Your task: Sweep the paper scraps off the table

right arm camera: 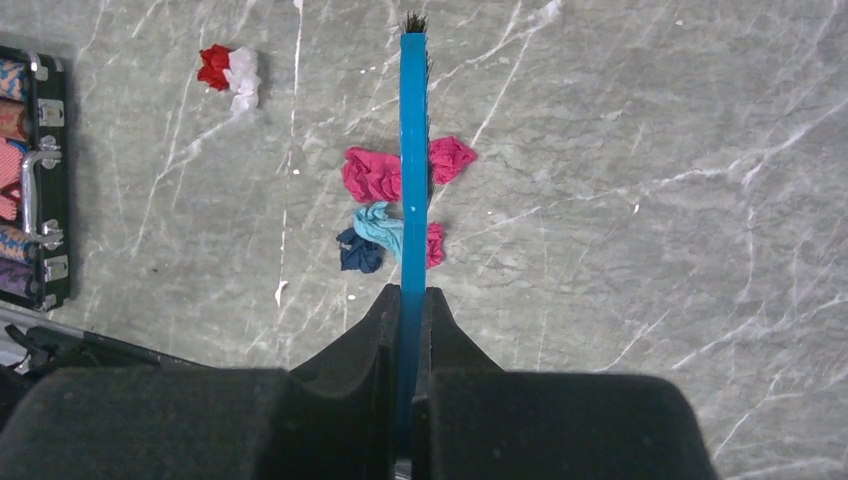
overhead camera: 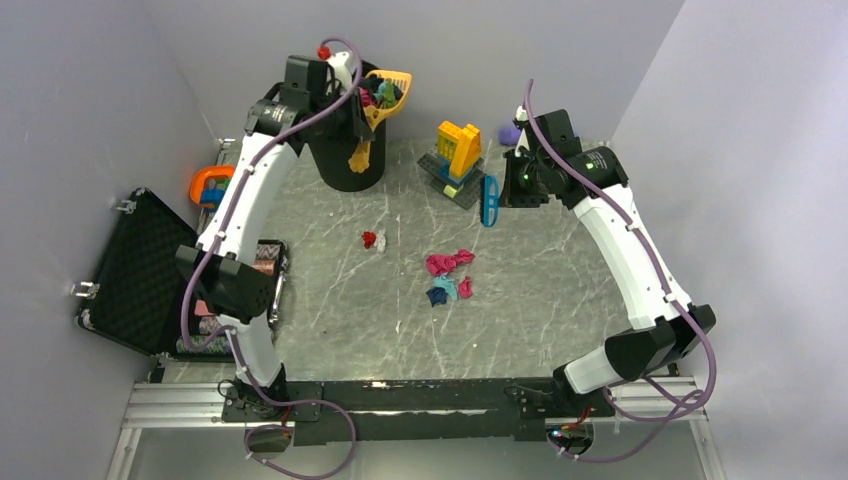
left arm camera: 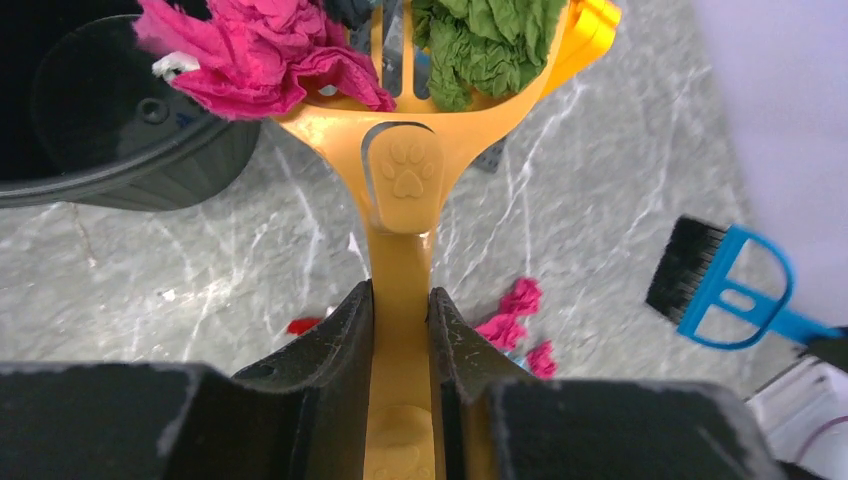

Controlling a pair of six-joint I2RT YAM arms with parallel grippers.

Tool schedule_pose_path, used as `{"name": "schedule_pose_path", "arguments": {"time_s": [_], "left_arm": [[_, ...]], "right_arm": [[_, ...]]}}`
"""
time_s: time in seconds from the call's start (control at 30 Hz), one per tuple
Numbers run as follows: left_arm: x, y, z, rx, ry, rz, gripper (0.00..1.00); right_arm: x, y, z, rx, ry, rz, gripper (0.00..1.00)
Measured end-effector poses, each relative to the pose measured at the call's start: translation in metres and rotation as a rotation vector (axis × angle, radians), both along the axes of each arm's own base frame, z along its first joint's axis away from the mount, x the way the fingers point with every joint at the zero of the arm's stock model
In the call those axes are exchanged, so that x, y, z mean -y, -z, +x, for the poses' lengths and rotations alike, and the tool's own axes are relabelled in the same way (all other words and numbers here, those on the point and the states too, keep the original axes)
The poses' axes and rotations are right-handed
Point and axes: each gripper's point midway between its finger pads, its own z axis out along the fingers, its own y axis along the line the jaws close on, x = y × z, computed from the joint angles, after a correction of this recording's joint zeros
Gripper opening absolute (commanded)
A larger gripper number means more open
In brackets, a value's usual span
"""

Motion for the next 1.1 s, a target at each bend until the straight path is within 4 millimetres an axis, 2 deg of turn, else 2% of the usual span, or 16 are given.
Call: {"name": "schedule_pose_path", "arguments": {"time_s": [0.2, 0.27, 0.43, 0.6, 0.7, 1.1], "left_arm": [[-0.012, -0.008, 0.026, -0.059, -0.053, -0.277, 0.0], [-0.015, -0.001, 0.033, -0.103, -0.071, -0.397, 0.0], [-0.021, 0.029, 0.042, -0.254, -0.126, -0.68, 0.0], [-0.021, 0.027, 0.046, -0.33, -0.125, -0.957, 0.0], [-0.022, 0.015, 0.047, -0.35, -0.115, -1.066, 0.0], [-0.031, -0.071, 0.039, -0.256, 0.046, -1.449, 0.0]], "right_arm": [[-0.005, 0.0, -0.003, -0.006, -0.02, 0.023, 0.0], [-0.006, 0.001, -0.006, -0.009, -0.029, 0.033, 0.0], [-0.008, 0.004, -0.013, -0.019, -0.045, 0.05, 0.0], [-0.012, 0.002, -0.011, -0.009, -0.057, 0.069, 0.0], [-0.012, 0.003, -0.013, -0.01, -0.061, 0.072, 0.0], [-0.009, 0.0, -0.021, 0.002, -0.062, 0.077, 0.0]]}}
